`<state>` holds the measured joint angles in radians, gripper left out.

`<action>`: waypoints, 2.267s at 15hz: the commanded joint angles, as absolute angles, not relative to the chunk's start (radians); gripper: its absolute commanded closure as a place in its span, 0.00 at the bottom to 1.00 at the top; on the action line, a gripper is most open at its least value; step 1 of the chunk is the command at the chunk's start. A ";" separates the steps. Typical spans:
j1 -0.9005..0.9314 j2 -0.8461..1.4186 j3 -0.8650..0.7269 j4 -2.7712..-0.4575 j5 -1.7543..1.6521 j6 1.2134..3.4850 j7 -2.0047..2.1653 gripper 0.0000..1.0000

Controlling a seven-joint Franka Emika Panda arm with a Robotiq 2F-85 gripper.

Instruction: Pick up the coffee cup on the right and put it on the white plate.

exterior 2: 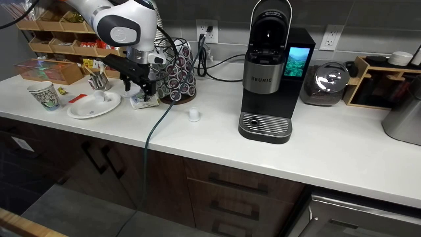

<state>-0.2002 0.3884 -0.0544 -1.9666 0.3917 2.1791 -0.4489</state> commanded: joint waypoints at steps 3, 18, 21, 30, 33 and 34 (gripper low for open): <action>-0.230 0.462 0.014 -1.919 0.484 2.300 -0.470 0.00; -0.291 0.487 0.075 -1.905 0.495 2.419 -0.502 0.00; -0.289 0.491 0.082 -1.905 0.497 2.442 -0.503 0.00; -0.277 0.474 0.072 -1.926 0.458 2.467 -0.471 0.00; -0.277 0.474 0.072 -1.926 0.458 2.468 -0.471 0.00; -0.277 0.474 0.072 -1.926 0.458 2.468 -0.471 0.00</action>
<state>-0.2696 0.4742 0.0635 -1.9265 0.4645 2.4678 -0.4768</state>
